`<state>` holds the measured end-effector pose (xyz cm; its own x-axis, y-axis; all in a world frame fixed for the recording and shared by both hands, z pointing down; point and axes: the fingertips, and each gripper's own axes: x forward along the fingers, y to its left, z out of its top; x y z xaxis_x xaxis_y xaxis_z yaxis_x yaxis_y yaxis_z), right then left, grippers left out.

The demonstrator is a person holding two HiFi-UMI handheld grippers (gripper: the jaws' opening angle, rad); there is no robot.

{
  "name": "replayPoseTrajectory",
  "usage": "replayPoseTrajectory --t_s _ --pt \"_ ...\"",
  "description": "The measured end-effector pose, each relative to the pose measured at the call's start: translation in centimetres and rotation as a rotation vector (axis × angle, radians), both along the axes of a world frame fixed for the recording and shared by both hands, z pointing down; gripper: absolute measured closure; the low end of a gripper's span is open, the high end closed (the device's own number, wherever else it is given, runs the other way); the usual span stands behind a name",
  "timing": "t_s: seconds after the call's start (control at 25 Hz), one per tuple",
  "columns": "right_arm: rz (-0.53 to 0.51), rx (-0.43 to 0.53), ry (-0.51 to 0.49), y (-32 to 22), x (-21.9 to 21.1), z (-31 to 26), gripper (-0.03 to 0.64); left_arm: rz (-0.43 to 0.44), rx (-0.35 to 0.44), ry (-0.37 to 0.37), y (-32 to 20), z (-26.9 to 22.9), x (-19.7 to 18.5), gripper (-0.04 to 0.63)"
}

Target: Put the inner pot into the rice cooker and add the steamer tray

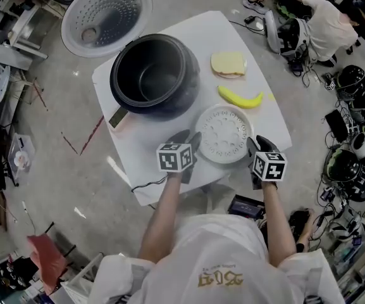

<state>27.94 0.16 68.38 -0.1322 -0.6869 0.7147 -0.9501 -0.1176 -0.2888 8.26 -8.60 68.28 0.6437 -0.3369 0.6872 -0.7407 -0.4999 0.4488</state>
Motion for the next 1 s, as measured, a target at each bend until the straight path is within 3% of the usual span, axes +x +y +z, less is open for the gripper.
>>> replayPoseTrajectory --t_s 0.16,0.4,0.68,1.0 --pt "-0.041 -0.004 -0.034 -0.7 -0.2 0.8 0.469 -0.04 -0.011 -0.012 -0.4 0.6 0.2 0.402" --pt "-0.117 0.0 -0.003 -1.0 -0.8 0.7 0.488 -0.046 -0.042 -0.005 0.1 1.2 0.4 0.446" --pt "-0.127 -0.013 -0.02 -1.2 -0.7 1.2 0.496 -0.006 -0.073 -0.005 0.6 1.8 1.3 0.508" --pt "-0.094 0.003 -0.042 -1.3 -0.3 -0.3 0.537 -0.068 -0.118 0.055 1.2 0.7 0.9 0.526"
